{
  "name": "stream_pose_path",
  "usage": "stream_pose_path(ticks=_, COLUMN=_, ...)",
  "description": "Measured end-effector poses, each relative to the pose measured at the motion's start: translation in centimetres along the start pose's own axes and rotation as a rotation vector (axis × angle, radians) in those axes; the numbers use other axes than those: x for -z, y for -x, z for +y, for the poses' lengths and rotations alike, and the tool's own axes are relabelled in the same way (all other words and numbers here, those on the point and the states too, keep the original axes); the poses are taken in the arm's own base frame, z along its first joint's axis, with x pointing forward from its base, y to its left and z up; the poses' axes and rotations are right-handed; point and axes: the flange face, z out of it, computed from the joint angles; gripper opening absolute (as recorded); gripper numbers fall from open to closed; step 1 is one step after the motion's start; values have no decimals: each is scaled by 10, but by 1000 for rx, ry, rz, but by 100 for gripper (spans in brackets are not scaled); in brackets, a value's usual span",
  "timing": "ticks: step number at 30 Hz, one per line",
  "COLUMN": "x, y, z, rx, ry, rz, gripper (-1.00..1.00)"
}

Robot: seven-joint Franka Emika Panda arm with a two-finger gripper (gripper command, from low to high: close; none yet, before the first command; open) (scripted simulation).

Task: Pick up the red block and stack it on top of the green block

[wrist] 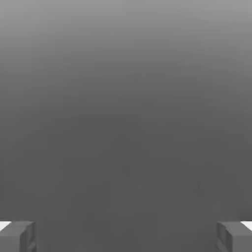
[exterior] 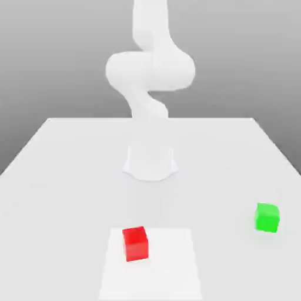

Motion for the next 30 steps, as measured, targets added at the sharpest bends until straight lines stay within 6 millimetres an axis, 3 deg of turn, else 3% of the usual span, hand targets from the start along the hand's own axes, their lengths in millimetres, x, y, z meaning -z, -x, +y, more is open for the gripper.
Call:
stream_pose_path(ticks=3, x=-80, y=16, z=14, rx=56, ry=115, rz=-55, gripper=0)
stream_pose_path(ticks=7, x=-172, y=45, z=51, rx=116, ry=238, rz=-153, gripper=0)
stream_pose_path(ticks=11, x=-249, y=84, z=104, rx=163, ry=332, rz=-279, gripper=0)
stream_pose_path(ticks=14, x=-295, y=123, z=149, rx=191, ry=381, rz=-392, gripper=0)
stream_pose_path(ticks=19, x=-339, y=191, z=212, rx=215, ry=402, rz=-571, gripper=0)
stream_pose_path(ticks=28, x=-386, y=228, z=244, rx=215, ry=402, rz=-593, gripper=0)
stream_pose_path(ticks=29, x=-390, y=231, z=247, rx=216, ry=403, rz=-595, gripper=-100)
stream_pose_path(ticks=30, x=-390, y=231, z=247, rx=216, ry=403, rz=-595, gripper=-100)
